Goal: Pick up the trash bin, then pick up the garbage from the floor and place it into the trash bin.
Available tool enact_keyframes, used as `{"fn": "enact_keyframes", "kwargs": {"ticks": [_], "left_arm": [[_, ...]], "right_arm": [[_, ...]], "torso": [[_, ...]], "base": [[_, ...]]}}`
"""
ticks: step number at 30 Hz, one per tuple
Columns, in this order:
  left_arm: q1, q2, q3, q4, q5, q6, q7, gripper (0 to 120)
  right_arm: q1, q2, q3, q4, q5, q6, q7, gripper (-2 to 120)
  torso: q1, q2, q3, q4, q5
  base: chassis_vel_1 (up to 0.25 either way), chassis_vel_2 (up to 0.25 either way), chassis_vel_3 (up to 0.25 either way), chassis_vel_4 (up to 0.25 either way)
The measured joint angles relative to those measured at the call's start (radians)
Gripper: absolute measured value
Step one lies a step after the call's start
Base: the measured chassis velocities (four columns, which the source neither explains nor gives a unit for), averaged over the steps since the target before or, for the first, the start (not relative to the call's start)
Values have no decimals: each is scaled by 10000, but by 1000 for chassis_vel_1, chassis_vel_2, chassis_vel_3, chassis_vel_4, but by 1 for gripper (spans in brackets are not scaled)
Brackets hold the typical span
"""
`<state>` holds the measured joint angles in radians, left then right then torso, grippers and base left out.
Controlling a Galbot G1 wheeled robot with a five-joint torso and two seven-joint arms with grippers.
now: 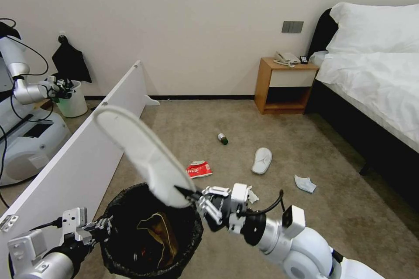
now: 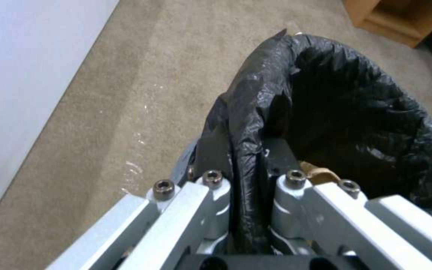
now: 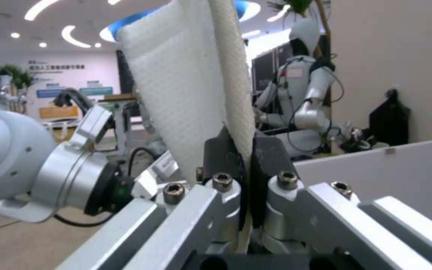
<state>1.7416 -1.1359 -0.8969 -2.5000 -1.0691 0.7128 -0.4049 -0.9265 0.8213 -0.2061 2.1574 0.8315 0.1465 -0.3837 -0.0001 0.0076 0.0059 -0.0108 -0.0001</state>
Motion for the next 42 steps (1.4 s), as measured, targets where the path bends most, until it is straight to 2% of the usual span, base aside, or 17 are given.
{"fn": "enact_keyframes", "kwargs": {"ticks": [13,19,25,42], "left_arm": [[-34,19,-5,0,18,0,-8,5],[1,27,-27,0,17,0,-9,5],[-10,73,-80,0,0,0,-10,5],[92,33,61,0,-202,18,-36,5]], "right_arm": [[49,-591,-518,103,-89,-78,134,1],[-101,-751,-374,108,-202,-142,290,1],[-511,-1268,48,213,-416,-324,565,1],[-299,-1086,-291,39,-337,-652,849,1]], "torso": [[0,0,0,0,1],[1,0,-1,1,1],[1,0,-2,-1,0],[1,0,-1,0,1]], "base": [[0,0,0,0],[0,0,0,0],[0,0,0,0],[0,0,0,0]]}}
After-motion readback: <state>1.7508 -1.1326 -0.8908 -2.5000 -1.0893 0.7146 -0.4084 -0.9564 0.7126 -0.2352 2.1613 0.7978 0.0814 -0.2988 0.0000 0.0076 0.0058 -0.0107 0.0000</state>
